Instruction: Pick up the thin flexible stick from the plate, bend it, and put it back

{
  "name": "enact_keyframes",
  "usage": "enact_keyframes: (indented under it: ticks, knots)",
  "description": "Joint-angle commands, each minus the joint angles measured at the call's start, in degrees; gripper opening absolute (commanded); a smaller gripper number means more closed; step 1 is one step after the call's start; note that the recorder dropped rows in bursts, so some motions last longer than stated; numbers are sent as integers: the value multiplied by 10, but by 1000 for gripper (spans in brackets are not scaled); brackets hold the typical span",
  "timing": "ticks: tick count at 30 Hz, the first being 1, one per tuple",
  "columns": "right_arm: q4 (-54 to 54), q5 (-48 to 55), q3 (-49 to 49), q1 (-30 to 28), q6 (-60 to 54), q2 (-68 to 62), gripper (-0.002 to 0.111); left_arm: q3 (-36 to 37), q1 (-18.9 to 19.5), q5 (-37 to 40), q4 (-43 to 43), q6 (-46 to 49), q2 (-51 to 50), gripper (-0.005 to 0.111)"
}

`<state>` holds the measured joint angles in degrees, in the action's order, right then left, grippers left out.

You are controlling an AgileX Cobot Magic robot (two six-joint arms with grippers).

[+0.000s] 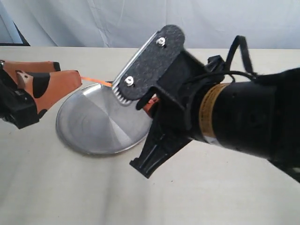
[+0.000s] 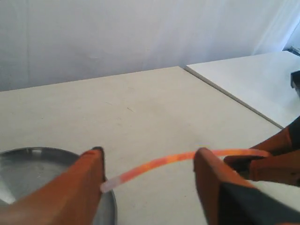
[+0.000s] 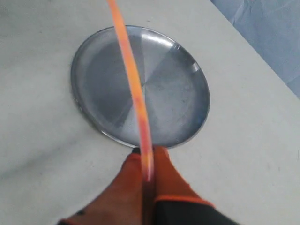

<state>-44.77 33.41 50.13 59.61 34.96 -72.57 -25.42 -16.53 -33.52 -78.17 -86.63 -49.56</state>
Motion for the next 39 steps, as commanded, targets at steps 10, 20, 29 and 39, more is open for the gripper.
enact_keyframes:
  ticks: [10, 20, 29, 39]
  knots:
    - [-38, -173, 128, -170, -4, -327, -1, 2, 2, 75, -90, -128, 125, 11]
    - [-44, -106, 247, -188, -10, -490, -1, -6, 2, 85, -102, -151, 240, 11]
    - [-41, -96, 295, -196, -7, -518, 34, -18, 2, 150, -187, -154, 300, 11]
    - [2, 47, 296, -196, -6, -459, 44, -13, 2, 298, -218, -162, 302, 11]
